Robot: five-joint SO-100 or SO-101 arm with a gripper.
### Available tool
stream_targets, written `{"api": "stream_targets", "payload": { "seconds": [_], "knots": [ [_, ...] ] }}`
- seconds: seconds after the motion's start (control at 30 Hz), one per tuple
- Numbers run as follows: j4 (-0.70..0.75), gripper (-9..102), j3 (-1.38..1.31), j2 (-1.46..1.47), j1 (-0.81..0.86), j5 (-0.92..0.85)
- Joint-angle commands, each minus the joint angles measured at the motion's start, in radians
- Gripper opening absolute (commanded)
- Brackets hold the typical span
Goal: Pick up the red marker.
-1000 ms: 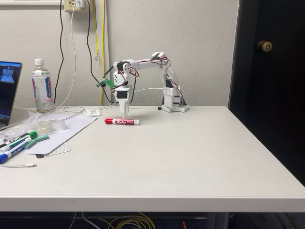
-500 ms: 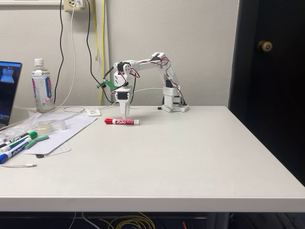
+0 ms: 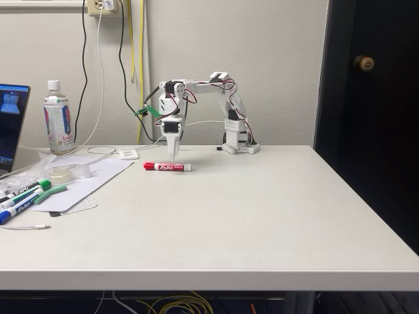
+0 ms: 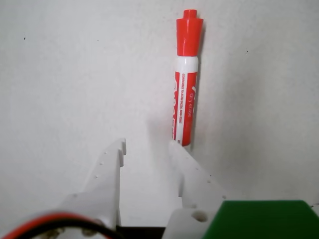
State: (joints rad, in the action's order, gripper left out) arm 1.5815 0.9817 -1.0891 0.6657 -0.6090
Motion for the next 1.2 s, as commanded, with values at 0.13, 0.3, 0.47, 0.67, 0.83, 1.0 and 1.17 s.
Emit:
{"api": "stream_targets", "payload": {
  "seconds": [0.13,0.3,0.47,0.67,0.83,1.0,1.17],
  "knots": [
    [0.015,20,-0.044,-0.066,0.006,0.008],
    [0.040,20,-0.044,-0.089,0.034,0.003],
    [0.029,20,-0.063,-0.089,0.078,-0.002],
    [0.018,20,-0.137,-0.023,0.118,-0.025],
    [0.147,21,-0.439,0.198,0.127,-0.026],
    [0.166,21,-0.531,0.273,0.137,-0.017],
    [0.166,21,-0.531,0.273,0.149,-0.017]
  ]
}}
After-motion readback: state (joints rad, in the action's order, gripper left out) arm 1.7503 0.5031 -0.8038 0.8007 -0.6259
